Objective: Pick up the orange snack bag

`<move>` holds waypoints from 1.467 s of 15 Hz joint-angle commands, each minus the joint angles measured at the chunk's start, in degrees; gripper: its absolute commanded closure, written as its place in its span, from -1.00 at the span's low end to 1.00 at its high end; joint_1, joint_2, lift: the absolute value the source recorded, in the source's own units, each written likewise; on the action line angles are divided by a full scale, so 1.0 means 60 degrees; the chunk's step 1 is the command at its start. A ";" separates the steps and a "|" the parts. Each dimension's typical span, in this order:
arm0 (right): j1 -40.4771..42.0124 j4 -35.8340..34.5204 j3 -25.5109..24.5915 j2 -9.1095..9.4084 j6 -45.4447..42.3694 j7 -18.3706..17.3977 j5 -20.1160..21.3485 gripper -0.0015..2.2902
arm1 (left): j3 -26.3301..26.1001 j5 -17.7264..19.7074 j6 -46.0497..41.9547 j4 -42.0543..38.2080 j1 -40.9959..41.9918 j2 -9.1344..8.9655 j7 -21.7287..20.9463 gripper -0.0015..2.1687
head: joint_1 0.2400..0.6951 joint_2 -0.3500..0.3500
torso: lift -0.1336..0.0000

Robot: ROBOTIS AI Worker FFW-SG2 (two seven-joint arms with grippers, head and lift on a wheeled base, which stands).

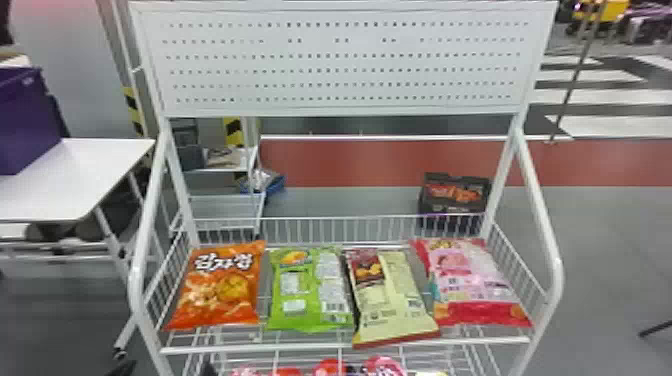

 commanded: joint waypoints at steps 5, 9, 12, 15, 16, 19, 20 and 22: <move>-0.0081 0.0137 0.0059 0.0015 0.0024 0.0000 0.0000 -0.85 | -0.0955 0.0071 0.2425 0.1174 -0.2838 -0.0155 0.0058 -0.97 | 0.14 0.00 | 1.00; -0.0184 0.0313 0.0089 0.0000 0.0024 -0.0015 -0.0015 -0.85 | -0.1277 0.0232 0.3538 0.2009 -0.4274 -0.0228 0.0058 -0.96 | 0.14 0.00 | 1.00; -0.0213 0.0371 0.0103 0.0015 0.0024 0.0000 -0.0015 -0.85 | -0.1453 0.0291 0.3978 0.2726 -0.5094 -0.0287 0.0044 -0.95 | 0.14 0.00 | 1.00; -0.0199 0.0371 0.0089 -0.0015 0.0024 -0.0015 -0.0015 -0.85 | -0.1467 0.0320 0.4329 0.3649 -0.5958 -0.0492 0.0015 -0.92 | 0.14 0.00 | 1.00; -0.0199 0.0386 0.0089 -0.0029 0.0024 0.0000 -0.0015 -0.85 | -0.1467 0.0320 0.4476 0.3884 -0.6207 -0.0565 0.0000 -0.92 | 0.14 0.00 | 1.00; -0.0184 0.0386 0.0089 -0.0044 0.0024 -0.0015 -0.0015 -0.85 | -0.1453 0.0452 0.4651 0.4221 -0.6559 -0.0623 -0.0073 -0.91 | 0.14 0.00 | 1.00; -0.0199 0.0400 0.0089 -0.0044 0.0024 0.0000 -0.0015 -0.85 | -0.1394 0.0554 0.4681 0.4279 -0.6588 -0.0609 -0.0117 -0.83 | 0.14 0.00 | 1.00; -0.0184 0.0386 0.0089 -0.0044 0.0024 -0.0015 0.0000 -0.85 | -0.1321 0.0598 0.4886 0.4338 -0.6588 -0.0609 -0.0249 -0.59 | 0.14 0.00 | 1.00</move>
